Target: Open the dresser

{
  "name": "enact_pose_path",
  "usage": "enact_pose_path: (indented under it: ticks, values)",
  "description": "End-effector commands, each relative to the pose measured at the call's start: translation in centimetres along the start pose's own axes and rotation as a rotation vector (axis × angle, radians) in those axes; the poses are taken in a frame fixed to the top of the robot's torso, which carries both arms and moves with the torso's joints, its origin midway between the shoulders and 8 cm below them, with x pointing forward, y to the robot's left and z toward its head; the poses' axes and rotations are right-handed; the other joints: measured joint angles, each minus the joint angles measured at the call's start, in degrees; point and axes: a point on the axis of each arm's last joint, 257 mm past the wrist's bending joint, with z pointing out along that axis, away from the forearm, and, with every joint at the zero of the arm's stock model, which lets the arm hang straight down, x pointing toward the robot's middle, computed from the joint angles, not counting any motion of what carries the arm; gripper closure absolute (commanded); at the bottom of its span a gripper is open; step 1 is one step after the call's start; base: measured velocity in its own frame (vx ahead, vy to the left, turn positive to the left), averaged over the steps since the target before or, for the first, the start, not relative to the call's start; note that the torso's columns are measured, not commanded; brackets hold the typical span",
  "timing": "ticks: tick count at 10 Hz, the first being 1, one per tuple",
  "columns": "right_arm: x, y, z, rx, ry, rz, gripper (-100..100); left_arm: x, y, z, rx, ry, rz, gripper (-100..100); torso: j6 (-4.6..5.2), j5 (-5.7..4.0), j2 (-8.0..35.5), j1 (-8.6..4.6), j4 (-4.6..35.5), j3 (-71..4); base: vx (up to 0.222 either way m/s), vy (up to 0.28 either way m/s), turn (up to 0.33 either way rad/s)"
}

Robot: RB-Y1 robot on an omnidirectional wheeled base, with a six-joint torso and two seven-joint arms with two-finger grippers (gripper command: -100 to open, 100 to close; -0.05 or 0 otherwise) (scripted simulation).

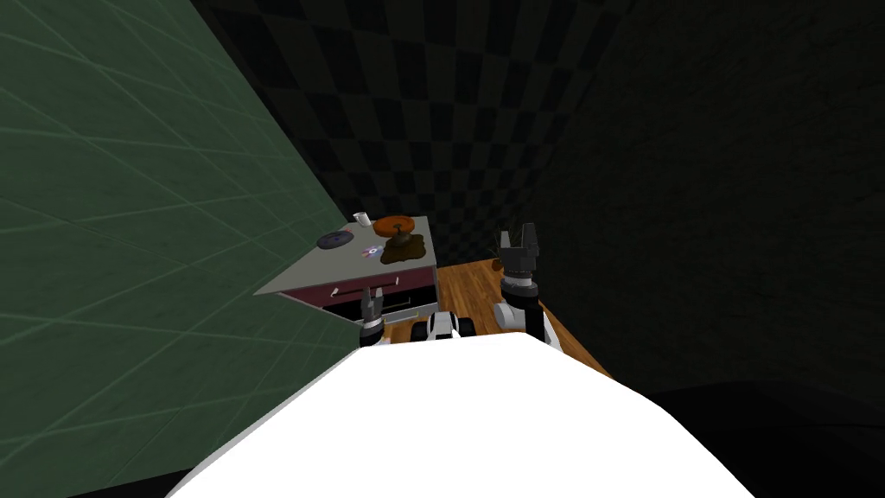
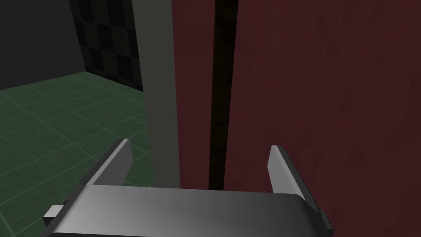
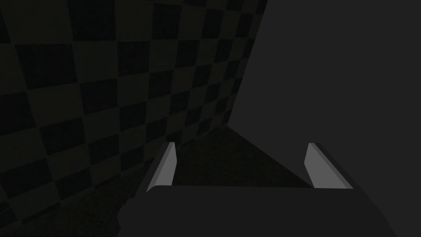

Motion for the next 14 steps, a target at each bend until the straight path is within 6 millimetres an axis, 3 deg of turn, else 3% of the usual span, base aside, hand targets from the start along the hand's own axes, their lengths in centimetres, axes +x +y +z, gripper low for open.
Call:
enact_pose_path:
  ticks: [1,5,12,14]
  values:
    - [0.0,0.0,0.0,0.0,0.0,0.0,0,0.3,-0.2,-1.7,-0.001,-0.003,0.0,100,0.0,0.03,-0.08,0.09,-0.02,-0.05,0.041,0.028,-0.032]
    - [0.0,0.0,0.0,0.0,0.0,0.0,0,0.9,-0.7,-4.5,-0.001,-0.01,0.001,100,-0.1,0.05,0.1,0.15,-0.01,0.08,0.034,0.03,-0.011]
    - [0.0,0.0,0.0,0.0,0.0,0.0,0,-0.8,-0.6,-0.1,-0.001,0.012,-0.007,100,-0.12,-0.3,0.36,-0.17,0.33,0.12,-0.136,-0.054,0.03]
    - [0.0,0.0,0.0,0.0,0.0,0.0,0,-0.6,-0.3,-0.9,-0.018,0.013,-0.01,100,0.0,-0.28,0.12,-0.24,0.27,0.01,-0.108,-0.034,0.026]
